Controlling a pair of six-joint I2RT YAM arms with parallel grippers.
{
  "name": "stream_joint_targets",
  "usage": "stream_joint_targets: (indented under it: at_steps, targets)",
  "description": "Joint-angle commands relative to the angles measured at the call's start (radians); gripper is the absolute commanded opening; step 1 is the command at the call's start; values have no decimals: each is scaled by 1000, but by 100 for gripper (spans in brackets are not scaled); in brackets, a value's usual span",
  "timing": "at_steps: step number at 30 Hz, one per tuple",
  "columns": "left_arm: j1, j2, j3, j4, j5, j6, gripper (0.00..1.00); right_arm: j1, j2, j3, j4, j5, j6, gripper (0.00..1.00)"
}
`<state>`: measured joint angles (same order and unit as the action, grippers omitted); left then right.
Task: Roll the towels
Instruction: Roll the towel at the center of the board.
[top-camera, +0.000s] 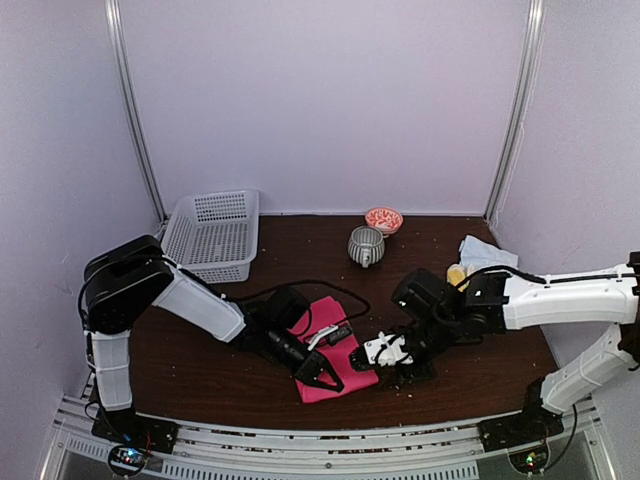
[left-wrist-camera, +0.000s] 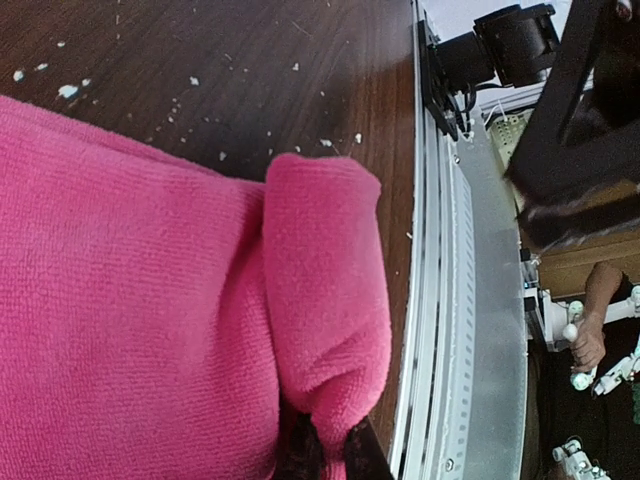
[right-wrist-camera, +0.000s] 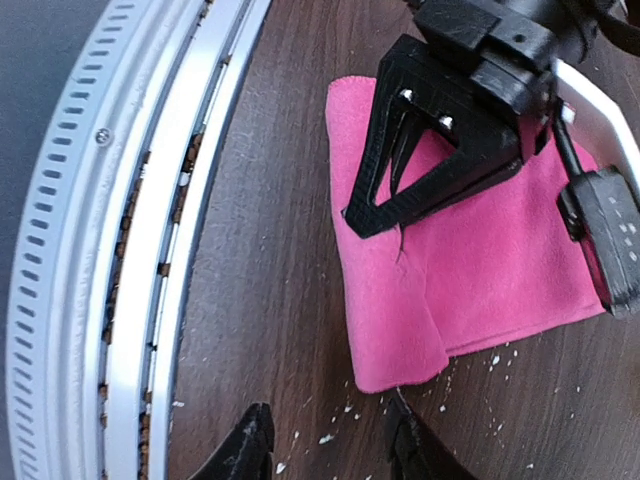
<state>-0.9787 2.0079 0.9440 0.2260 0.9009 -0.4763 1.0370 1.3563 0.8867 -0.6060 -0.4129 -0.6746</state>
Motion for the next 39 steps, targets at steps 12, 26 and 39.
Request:
stream_joint_targets:
  at_steps: [12, 26, 39]
  targets:
    - [3, 21, -17, 39, -19, -37, 3, 132, 269, -8, 321, 231, -8, 46]
    - [4, -167, -57, -78, -236, 53, 39, 133, 382, 113, 38, -9, -3, 5]
    - [9, -702, -260, -178, -779, 73, 44, -29, 705, 426, -313, -319, 104, 4]
